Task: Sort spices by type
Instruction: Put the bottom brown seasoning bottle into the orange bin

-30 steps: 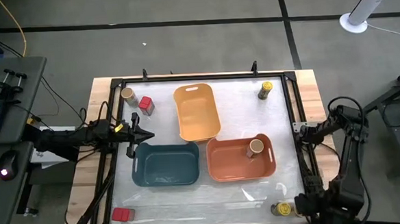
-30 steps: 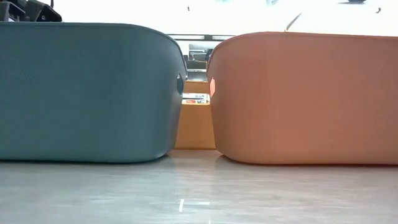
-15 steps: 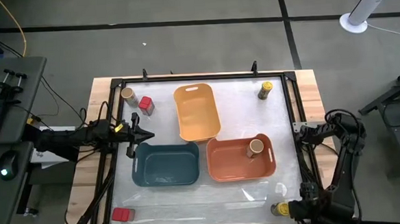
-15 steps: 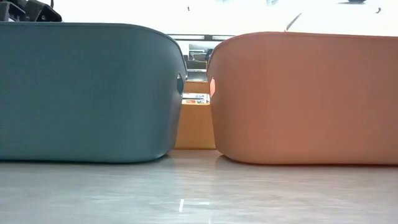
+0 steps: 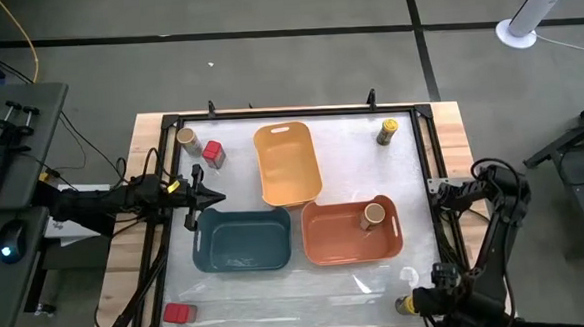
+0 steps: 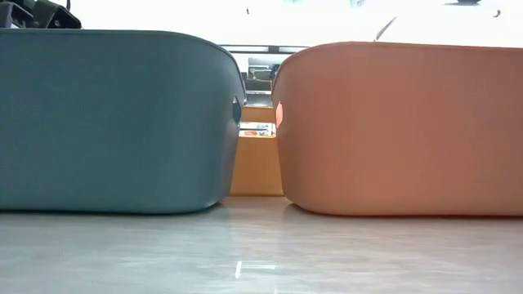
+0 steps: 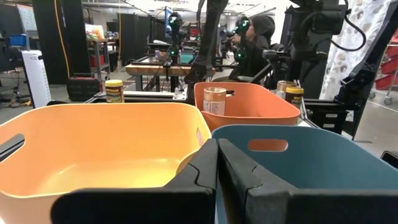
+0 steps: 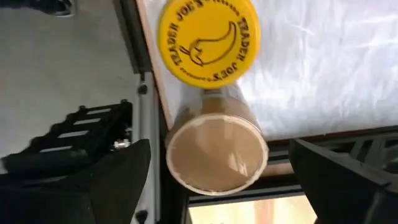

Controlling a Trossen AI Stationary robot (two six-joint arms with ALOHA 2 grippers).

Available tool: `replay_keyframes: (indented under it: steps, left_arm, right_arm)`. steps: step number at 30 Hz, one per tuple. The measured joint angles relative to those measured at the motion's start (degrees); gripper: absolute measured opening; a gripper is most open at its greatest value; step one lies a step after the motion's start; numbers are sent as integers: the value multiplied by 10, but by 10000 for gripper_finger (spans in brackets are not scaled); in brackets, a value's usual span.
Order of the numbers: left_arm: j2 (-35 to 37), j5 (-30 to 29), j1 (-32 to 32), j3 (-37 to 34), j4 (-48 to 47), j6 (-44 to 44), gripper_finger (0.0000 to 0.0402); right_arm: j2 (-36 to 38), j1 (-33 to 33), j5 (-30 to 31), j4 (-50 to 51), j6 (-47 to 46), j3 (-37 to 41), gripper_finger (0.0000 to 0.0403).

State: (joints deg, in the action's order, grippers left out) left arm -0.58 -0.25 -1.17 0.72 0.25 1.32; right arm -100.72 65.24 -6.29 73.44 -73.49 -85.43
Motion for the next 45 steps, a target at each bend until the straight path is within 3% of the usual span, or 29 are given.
replay_keyframes:
  steps: [24, 29, 34, 45]
  left_arm:
    - [0, 0, 0, 0, 0, 0, 1]
    - [0, 0, 0, 0, 0, 0, 1]
    - [0, 0, 0, 0, 0, 0, 1]
    - [0, 0, 0, 0, 0, 0, 1]
  right_arm:
    - [-60, 0, -37, 6, -11, 0, 374]
    - [-62, 0, -41, 7, -11, 0, 347]
    - [-62, 0, -48, 11, -13, 0, 278]
    - [-33, -1, -79, 54, -15, -28, 276]
